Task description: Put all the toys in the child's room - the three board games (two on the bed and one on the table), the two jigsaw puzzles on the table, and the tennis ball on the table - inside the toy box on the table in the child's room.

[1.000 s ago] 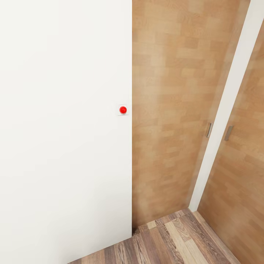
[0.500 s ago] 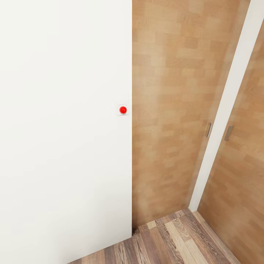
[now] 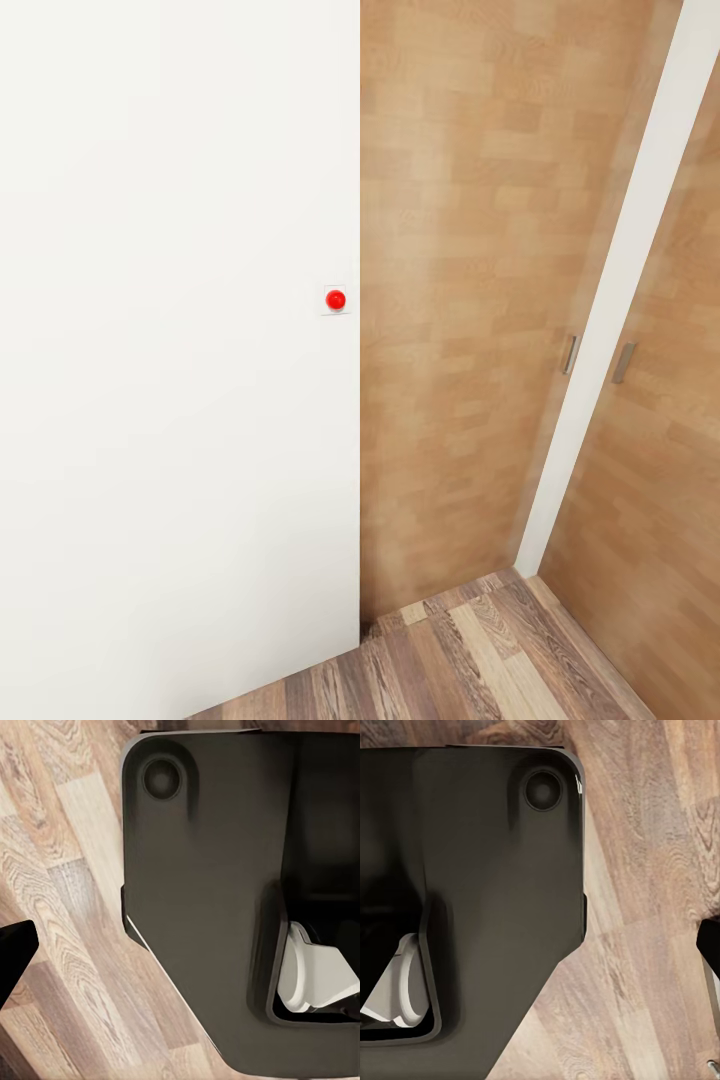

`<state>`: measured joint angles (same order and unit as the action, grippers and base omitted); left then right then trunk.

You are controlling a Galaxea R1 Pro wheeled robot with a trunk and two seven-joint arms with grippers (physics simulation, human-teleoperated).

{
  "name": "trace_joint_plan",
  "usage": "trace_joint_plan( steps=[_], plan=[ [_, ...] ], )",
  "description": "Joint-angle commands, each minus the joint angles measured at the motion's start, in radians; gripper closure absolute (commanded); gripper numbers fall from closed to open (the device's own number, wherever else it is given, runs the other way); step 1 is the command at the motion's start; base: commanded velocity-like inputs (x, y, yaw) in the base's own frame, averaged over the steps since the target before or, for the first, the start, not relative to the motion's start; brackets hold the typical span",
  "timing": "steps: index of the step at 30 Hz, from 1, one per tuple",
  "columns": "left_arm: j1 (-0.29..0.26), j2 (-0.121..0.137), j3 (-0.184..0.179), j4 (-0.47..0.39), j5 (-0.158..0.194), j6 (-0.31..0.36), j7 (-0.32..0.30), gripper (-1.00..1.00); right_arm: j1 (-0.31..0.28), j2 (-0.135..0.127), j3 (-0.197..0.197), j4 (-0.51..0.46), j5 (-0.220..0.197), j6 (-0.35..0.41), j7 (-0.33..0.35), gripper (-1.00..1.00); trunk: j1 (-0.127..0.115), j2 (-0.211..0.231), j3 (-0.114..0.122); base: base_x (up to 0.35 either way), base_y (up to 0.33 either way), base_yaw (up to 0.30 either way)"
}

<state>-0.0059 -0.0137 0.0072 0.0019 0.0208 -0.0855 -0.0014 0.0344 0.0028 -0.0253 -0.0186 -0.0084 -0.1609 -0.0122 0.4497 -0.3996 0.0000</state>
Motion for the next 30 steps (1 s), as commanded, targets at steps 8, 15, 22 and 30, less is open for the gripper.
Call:
trace_joint_plan(
  steps=[8,15,22,30],
  plan=[
    [0.0,0.001,0.0,0.001,0.002,-0.005,0.0,-1.0,0.001,0.0,-0.002,-0.001,-0.001,-0.002,-0.002,-1.0,0.0,0.0,0.0,0.0,0.0,0.0],
    [0.0,0.0,0.0,0.001,0.002,-0.003,0.0,-1.0,0.001,0.0,-0.002,-0.001,-0.001,-0.002,-0.002,-1.0,0.0,0.0,0.0,0.0,0.0,0.0],
    [0.0,0.0,0.0,0.001,0.003,-0.002,0.0,-1.0,0.001,0.0,-0.002,-0.001,-0.001,-0.002,-0.002,-1.0,0.0,0.0,0.0,0.0,0.0,0.0],
    [0.0,0.0,0.001,0.001,0.003,-0.002,0.0,-1.0,0.001,0.0,-0.002,-0.001,-0.001,-0.002,-0.002,-1.0,0.0,0.0,0.0,0.0,0.0,0.0]
  ],
)
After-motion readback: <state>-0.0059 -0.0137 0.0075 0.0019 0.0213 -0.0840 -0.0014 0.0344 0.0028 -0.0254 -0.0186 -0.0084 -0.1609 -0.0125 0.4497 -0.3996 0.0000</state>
